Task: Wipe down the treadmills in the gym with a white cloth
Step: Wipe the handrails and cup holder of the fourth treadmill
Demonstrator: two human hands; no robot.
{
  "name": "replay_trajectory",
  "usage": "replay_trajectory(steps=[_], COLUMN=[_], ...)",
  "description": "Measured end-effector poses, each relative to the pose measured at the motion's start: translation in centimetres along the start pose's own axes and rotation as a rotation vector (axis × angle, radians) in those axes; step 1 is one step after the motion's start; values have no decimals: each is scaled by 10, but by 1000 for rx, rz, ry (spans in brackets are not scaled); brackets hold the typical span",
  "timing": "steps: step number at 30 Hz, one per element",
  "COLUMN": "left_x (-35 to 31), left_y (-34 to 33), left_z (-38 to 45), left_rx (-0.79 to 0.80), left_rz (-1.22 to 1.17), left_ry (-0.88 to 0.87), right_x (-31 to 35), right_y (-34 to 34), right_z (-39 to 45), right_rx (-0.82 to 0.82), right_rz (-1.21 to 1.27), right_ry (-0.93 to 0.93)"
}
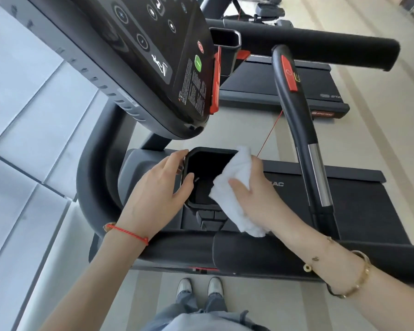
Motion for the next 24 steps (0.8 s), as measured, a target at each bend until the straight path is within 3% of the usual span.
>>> replay_trajectory(steps=[5,10,14,19,24], left_x=[1,2,2,1,0], left_y=[-1,-2,-3,-1,1], left_z=[-1,-1,-1,0,-1], left_rx=[-6,2,4,-4,-18], left_rz=[-9,-14,-15,-12,7], left_ry=[-11,-6,-1,9,16], right_x=[18,-4,-5,20,48], right_y=[9,-7,-3,11,2], right_z=[36,-11,-1,48,80], right_rx=[10,44,44,36,300], right_rz=[-106,7,-40,-270,-505], right_ry=[29,-57,-47,194,429])
Point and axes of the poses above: each hand's wrist, its own z-axis towards the middle knuckle, its own y-axis out of the back of the hand, x = y × z, the point moved 5 cm from there along z, towards the middle knuckle
